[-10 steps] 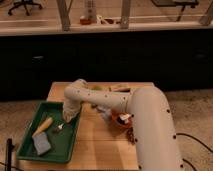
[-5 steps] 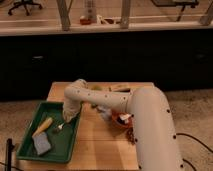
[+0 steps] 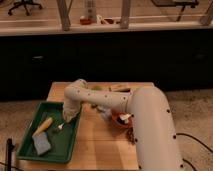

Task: Place fork in table surface

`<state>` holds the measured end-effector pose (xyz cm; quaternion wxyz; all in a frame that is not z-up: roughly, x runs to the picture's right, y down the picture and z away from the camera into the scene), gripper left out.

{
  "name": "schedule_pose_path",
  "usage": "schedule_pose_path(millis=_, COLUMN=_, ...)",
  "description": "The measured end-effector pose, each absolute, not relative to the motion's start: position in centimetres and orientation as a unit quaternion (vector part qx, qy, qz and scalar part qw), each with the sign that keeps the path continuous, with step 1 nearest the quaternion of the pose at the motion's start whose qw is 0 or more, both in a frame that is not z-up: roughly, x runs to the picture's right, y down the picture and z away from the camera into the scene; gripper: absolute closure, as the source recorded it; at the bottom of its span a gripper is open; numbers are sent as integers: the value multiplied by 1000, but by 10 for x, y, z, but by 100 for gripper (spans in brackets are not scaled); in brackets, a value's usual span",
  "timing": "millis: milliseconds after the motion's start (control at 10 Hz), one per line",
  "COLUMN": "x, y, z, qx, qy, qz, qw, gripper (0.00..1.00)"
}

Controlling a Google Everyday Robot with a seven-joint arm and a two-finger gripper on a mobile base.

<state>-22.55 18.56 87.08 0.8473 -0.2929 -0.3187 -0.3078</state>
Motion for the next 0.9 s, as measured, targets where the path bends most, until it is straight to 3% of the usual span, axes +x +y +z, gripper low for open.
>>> schedule_pose_path(millis=600, x=-225, y=186, z=871, qx=-293, qy=-318, qz=-308, qw=847, gripper=23)
schedule_pose_path(millis=900, x=-225, y=184, z=871, qx=-292, qy=-318, qz=-308, qw=848, gripper=20)
